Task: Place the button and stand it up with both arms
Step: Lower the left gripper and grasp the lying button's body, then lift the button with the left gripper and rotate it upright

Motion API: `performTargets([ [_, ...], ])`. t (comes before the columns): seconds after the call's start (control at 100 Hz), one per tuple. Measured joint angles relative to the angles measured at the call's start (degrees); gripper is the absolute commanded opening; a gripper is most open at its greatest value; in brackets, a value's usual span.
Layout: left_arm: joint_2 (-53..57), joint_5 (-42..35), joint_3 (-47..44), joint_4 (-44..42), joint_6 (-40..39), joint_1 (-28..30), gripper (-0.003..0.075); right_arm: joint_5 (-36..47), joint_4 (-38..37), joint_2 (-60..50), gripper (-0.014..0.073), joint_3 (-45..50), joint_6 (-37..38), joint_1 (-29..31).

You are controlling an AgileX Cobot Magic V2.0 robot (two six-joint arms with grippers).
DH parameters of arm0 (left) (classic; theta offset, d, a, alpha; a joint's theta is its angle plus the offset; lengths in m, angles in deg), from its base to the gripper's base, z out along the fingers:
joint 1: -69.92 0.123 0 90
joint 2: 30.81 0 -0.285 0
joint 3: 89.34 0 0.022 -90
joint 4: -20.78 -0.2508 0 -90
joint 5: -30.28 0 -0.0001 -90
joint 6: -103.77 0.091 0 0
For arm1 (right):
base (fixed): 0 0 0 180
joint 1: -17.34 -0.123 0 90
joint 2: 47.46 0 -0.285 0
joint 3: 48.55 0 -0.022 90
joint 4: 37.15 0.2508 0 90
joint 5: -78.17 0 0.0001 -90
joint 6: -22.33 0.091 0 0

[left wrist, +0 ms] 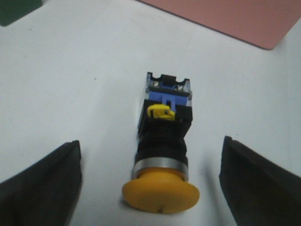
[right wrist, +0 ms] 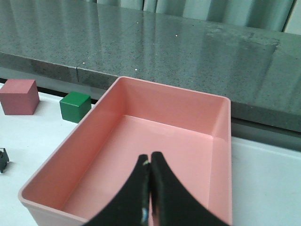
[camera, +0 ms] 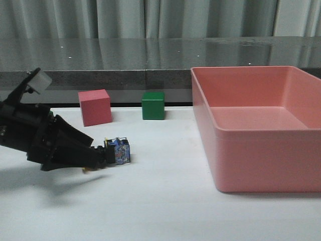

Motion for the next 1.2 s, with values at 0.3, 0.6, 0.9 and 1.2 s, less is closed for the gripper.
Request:
performTargets([
  [0.3, -1.8, 0.6, 0.3, 1.2, 1.4, 0.0, 0.0094, 0.0, 0.0, 0.0, -0.0061, 0.0, 0.0, 0.0],
  [0.6, 0.1, 4.3, 0.3, -1.1, 2.8, 0.1, -0.0020, 0.1, 0.0, 0.0, -0.0061, 0.0, 0.0, 0.0],
  [0.9, 21.4, -11.9, 2.8, -18.0, -10.9, -0.7, -0.0020, 0.1, 0.0, 0.0, -0.0061, 0.0, 0.0, 0.0],
  [1.2, 32.0, -11.2, 13.4, -53.3, -36.0, -7.5, -0.0020, 0.2, 0.0, 0.0, -0.0061, 0.0, 0.0, 0.0],
])
